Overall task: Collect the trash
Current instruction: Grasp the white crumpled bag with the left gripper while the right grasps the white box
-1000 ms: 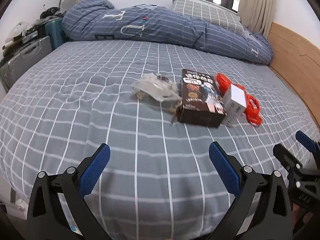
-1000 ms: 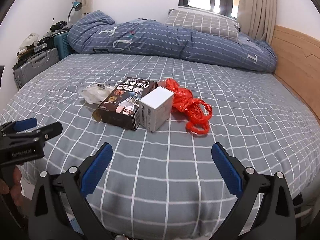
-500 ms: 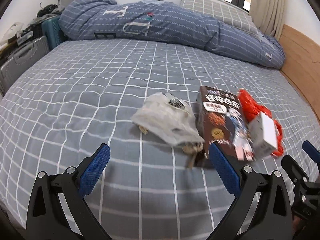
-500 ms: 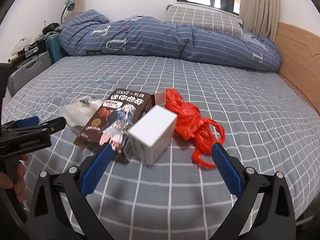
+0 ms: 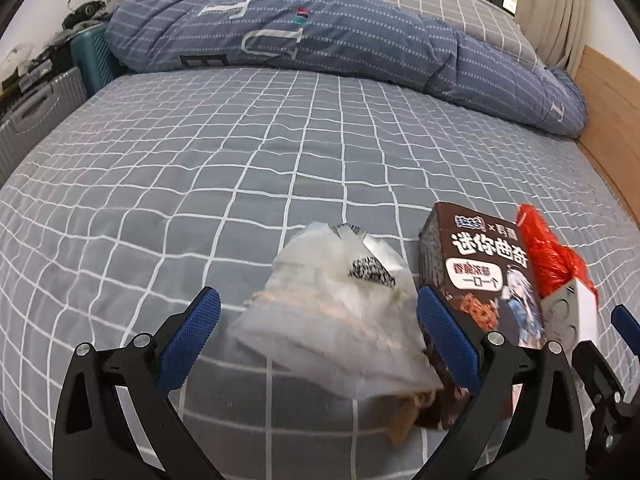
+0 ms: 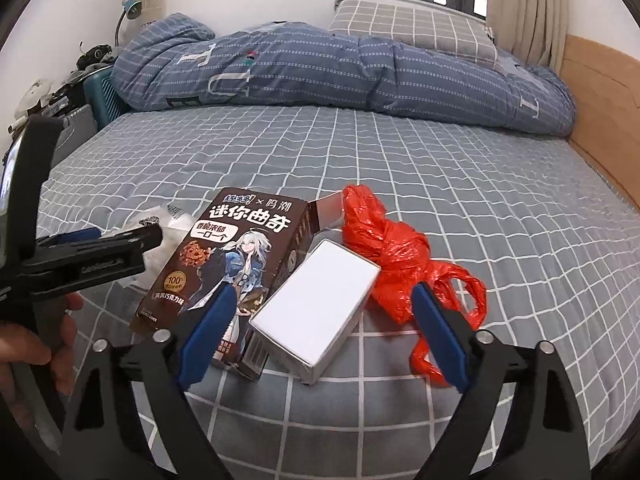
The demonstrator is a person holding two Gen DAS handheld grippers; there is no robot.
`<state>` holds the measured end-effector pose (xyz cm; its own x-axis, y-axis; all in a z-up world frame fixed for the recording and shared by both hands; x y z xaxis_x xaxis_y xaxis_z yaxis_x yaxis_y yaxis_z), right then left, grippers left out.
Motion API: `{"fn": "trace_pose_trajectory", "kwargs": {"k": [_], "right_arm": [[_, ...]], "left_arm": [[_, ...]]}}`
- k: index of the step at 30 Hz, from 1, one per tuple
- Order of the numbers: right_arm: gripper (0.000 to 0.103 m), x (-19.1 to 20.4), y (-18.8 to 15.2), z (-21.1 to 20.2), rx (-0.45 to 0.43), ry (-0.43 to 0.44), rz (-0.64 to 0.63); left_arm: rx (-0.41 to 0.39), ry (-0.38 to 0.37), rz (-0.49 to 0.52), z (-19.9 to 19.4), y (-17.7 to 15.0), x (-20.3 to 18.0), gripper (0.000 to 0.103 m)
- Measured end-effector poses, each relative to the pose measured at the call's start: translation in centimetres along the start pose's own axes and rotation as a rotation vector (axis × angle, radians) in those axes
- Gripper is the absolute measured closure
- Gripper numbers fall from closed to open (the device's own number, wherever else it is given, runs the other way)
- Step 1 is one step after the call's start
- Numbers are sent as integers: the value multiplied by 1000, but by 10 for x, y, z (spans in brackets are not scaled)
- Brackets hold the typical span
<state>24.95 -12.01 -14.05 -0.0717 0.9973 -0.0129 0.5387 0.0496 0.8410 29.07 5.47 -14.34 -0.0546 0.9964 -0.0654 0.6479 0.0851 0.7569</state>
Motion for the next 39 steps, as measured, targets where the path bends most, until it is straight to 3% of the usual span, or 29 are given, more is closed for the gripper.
{"fn": "trace_pose_trajectory", "kwargs": {"k": [2, 4, 6, 9, 10, 11, 17, 39], "right_arm": [[27, 3, -2, 4, 14, 2, -8], [39, 3, -4, 9, 31, -1, -11], [44, 3, -5, 12, 39, 0, -12], [51, 4, -6, 12, 39, 0, -17], [53, 5, -6, 11, 41, -5, -21], [54, 5, -7, 11, 41, -7, -23], [58, 3, -6, 9, 36, -9, -14], [63, -3, 20, -23, -17, 45, 29]], "left_arm": [[4, 10, 8, 6, 2, 0, 7], [19, 13, 10, 12, 0, 0, 11], [43, 6, 17, 19, -4, -2, 19], [63, 2, 51, 25, -9, -7, 38], [80, -22, 54, 28, -12, -10, 51], [85, -34, 47, 29, -14, -11, 57], [61, -26, 47, 25, -14, -14, 72], [-34, -50, 24, -40, 17, -14, 75]]}}
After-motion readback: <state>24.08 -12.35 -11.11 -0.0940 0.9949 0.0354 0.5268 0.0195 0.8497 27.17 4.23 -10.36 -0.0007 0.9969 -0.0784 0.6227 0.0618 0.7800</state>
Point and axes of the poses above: each gripper's, at about its wrist camera, not at the fingertips, and z roughly the way its jaws point, x to its left, y to its top, the point moved 6 cm from there along z, roughly the way its jaws point, and after that the axes turned 9 degrees about -x, right-handed, at the moved point
